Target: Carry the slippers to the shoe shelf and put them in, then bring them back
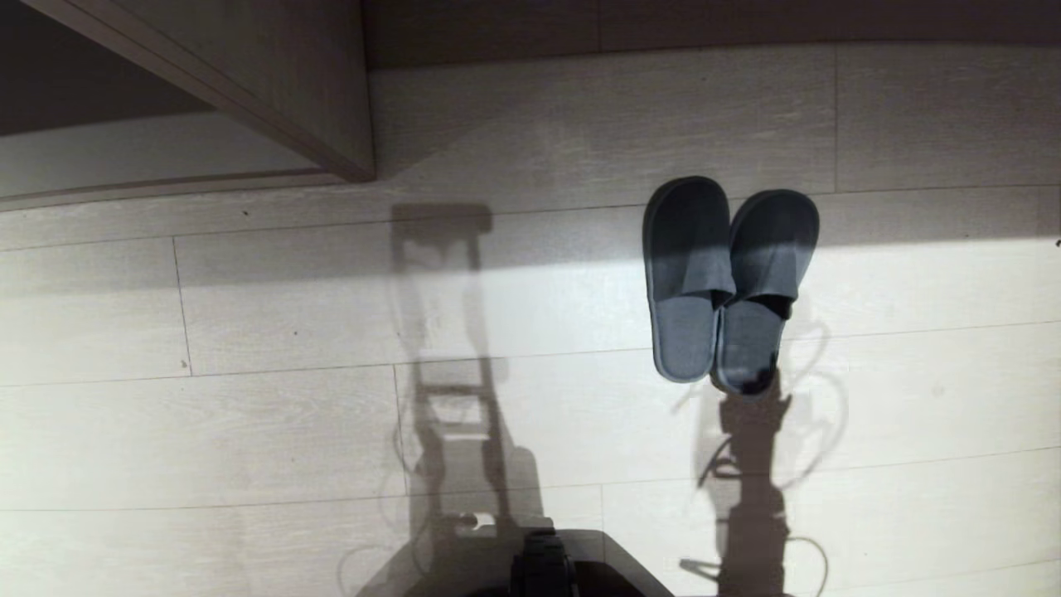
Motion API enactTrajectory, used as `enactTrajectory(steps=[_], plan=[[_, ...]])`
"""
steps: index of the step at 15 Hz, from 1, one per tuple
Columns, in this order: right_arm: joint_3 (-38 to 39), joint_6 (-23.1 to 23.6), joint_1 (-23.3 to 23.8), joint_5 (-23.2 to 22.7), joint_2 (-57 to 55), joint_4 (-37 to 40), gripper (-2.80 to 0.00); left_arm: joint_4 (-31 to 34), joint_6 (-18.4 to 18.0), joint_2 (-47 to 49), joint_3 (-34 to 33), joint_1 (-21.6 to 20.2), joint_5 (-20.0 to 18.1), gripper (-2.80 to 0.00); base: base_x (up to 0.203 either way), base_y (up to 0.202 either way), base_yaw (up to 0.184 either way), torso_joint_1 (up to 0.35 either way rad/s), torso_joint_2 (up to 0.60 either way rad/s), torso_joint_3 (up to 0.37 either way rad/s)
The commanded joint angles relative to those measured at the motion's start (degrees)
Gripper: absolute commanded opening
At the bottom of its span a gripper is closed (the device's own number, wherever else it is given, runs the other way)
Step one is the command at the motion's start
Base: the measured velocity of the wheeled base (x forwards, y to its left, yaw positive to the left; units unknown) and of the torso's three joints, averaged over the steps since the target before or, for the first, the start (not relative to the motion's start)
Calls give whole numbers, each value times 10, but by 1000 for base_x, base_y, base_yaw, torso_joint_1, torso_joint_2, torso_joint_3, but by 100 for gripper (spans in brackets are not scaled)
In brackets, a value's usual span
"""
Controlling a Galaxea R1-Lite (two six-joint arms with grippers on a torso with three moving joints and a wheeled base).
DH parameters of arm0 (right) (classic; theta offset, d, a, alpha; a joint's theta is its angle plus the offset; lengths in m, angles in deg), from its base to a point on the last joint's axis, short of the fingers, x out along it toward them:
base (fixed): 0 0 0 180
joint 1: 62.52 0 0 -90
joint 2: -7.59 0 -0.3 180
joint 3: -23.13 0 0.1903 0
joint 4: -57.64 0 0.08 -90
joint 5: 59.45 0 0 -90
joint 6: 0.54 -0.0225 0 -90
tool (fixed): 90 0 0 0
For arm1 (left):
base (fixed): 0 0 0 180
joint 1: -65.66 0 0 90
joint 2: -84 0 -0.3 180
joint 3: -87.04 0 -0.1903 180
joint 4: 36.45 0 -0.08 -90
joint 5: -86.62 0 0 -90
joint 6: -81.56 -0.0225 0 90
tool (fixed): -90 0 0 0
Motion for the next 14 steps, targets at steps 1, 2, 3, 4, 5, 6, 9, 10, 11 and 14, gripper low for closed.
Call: enactTrajectory(steps=[1,2,3,4,5,6,9,10,11,14], plan=[[-9,1,-3,-5,189,132,-280,0,0,0,0,0,0,-280,0,0,0,0,0,0],[-17,0,-10,-11,255,213,-280,0,0,0,0,0,0,-280,0,0,0,0,0,0],[-20,1,-16,-15,304,278,-280,0,0,0,0,0,0,-280,0,0,0,0,0,0],[-20,1,-21,-20,353,345,-280,0,0,0,0,0,0,-280,0,0,0,0,0,0],[-13,1,-24,-23,392,404,-280,0,0,0,0,0,0,-280,0,0,0,0,0,0],[5,1,-27,-24,408,422,-280,0,0,0,0,0,0,-280,0,0,0,0,0,0],[107,6,-30,-17,407,407,-280,0,0,0,0,0,0,-280,0,0,0,0,0,0],[113,5,-30,1,406,413,-280,0,0,0,0,0,0,-280,0,0,0,0,0,0],[111,4,-31,30,406,437,-280,0,0,0,0,0,0,-280,0,0,0,0,0,0],[110,-11,-31,37,406,473,-280,0,-2,0,0,0,0,-280,0,0,0,0,0,0]])
